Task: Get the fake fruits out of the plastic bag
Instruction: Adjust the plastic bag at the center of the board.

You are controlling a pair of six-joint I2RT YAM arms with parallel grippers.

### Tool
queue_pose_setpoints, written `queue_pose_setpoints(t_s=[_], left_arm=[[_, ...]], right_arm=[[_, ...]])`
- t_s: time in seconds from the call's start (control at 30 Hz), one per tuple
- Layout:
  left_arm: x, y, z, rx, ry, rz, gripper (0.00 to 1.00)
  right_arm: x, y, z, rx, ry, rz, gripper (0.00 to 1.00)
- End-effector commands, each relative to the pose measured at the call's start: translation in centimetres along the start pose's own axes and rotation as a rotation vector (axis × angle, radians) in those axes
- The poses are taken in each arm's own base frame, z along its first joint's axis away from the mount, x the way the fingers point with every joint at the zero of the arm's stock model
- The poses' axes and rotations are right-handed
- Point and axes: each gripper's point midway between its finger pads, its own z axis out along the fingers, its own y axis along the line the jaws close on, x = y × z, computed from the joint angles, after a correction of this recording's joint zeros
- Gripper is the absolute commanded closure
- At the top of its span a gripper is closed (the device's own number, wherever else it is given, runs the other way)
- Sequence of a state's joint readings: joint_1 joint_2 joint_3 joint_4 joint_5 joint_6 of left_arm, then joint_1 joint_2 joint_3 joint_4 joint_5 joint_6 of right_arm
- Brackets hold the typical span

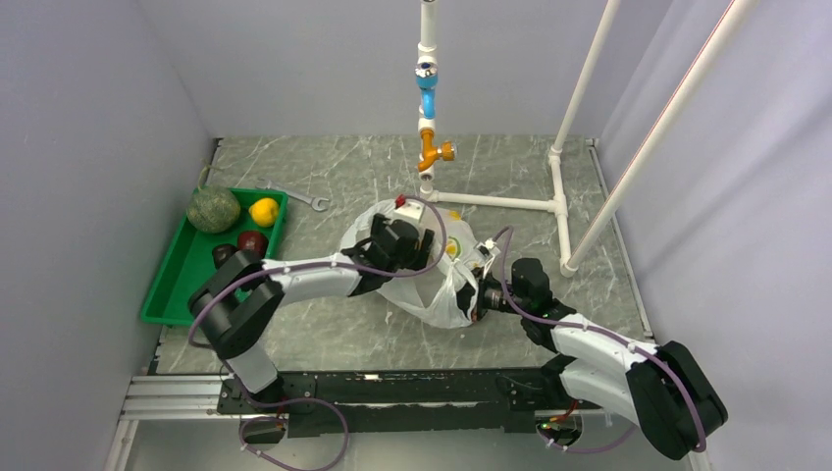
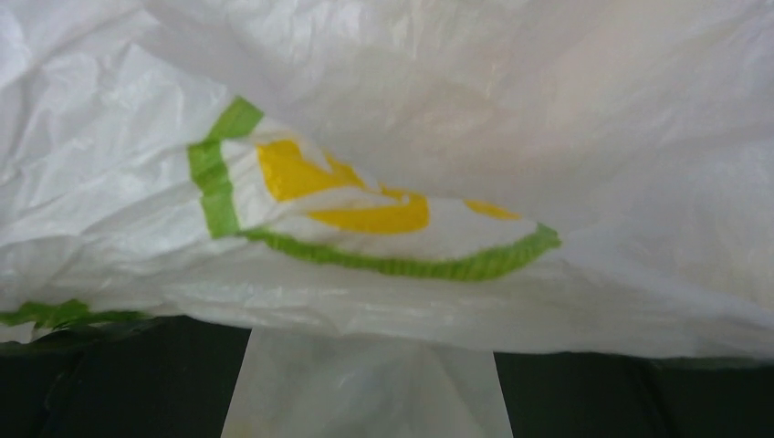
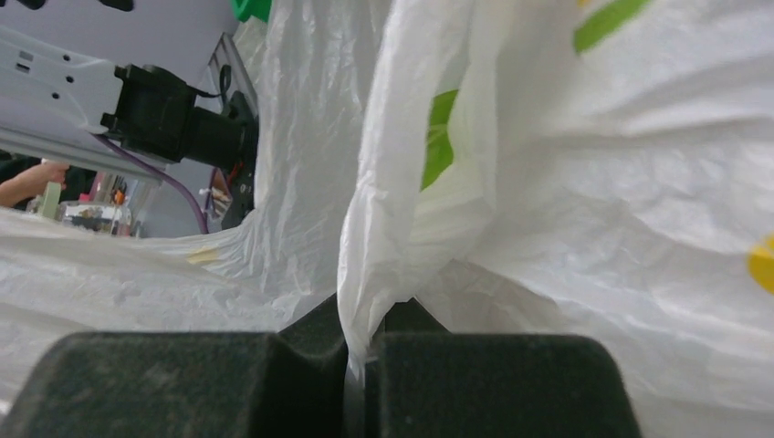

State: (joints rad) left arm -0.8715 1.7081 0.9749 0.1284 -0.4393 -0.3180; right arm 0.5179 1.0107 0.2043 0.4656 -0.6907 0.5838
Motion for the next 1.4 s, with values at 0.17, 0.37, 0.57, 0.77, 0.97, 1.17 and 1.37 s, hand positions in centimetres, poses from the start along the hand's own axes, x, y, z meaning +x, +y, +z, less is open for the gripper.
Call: queue_pose_setpoints(t_s=[0.17,0.37,0.57,0.77,0.97,1.17,1.37], left_arm=[[0.1,5.3,-7.9,-0.072,-0.075,-0.170,0.05],[1.1,8.0,-13.6,-0.041,-0.131,-0.254,0.11],[1.9,7.6,-18.0,0.131,-0.194,-0.308,0.16],[2.8,2.5,-20.6,0.466,-0.147,-0.276,0.24],[6.0,0.4,-18.8,0.509,0.024,-0.246,0.20],[4.7,-1.9,-18.5,0.596,0.008,-0.201,0.20],[5.6,-3.8,-19.6,0.727,0.065,-0.172,0.19]], right_arm=[[0.1,4.1,2.9,-0.186,0.135,-0.152,1.00],[2.0,11.8,5.7,-0.453,0.241,-0.195,1.00],[1.8,15.4,4.9,-0.611,0.248,-0.199,1.00],[2.5,12.6,4.6,-0.523,0.241,-0.163,1.00],[3.2,8.9,3.2,-0.491,0.206,-0.011,1.00],[2.9,8.9,1.9,-0.544,0.176,0.075,1.00],[2.3,9.1,2.0,-0.560,0.164,0.083,1.00]])
